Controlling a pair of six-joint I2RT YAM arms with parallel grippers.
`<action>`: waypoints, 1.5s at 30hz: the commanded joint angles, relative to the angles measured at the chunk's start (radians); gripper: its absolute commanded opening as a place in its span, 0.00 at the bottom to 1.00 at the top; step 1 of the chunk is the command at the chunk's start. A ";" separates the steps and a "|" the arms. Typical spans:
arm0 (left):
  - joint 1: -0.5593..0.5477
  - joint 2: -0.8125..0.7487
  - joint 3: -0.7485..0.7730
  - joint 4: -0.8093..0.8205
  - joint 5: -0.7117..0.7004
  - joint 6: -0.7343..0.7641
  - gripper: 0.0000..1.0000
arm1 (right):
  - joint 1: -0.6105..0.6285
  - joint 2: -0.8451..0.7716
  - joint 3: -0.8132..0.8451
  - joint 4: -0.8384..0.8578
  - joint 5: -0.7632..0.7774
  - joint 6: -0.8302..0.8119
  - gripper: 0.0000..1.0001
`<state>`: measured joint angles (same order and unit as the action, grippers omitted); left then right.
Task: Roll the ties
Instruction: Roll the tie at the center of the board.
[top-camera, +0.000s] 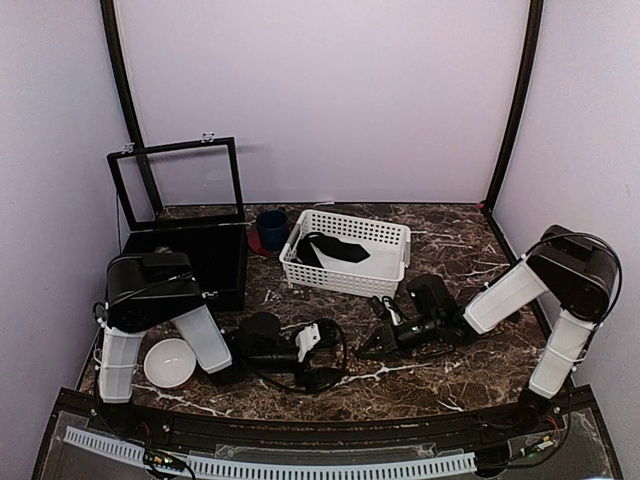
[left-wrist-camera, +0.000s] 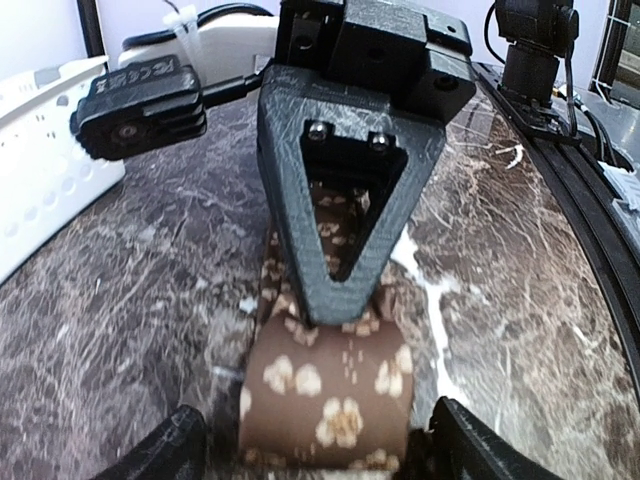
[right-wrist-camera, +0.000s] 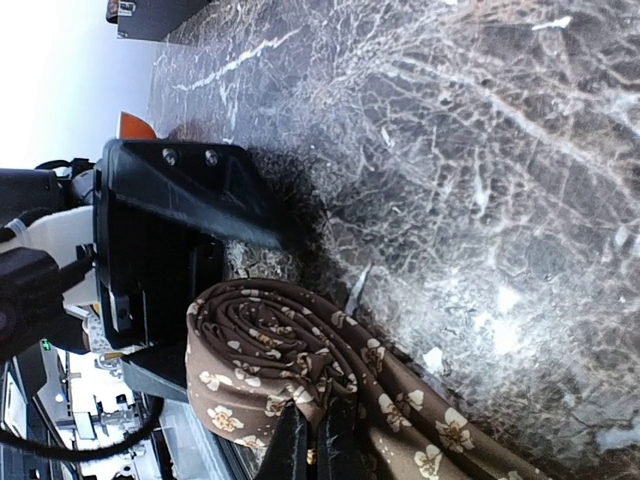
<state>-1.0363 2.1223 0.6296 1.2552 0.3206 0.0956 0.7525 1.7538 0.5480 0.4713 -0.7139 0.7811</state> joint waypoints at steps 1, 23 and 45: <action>-0.010 0.059 0.055 -0.010 0.021 -0.030 0.76 | -0.013 -0.003 -0.014 0.020 -0.001 0.024 0.00; -0.008 -0.066 -0.053 -0.208 -0.052 0.013 0.29 | 0.099 -0.031 0.274 -0.458 0.131 -0.126 0.46; -0.001 -0.087 -0.055 -0.216 -0.037 0.025 0.29 | 0.102 -0.040 0.245 -0.407 0.120 -0.094 0.31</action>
<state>-1.0416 2.0491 0.5987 1.1500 0.2825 0.1097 0.8581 1.6924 0.7868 -0.0227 -0.5705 0.6765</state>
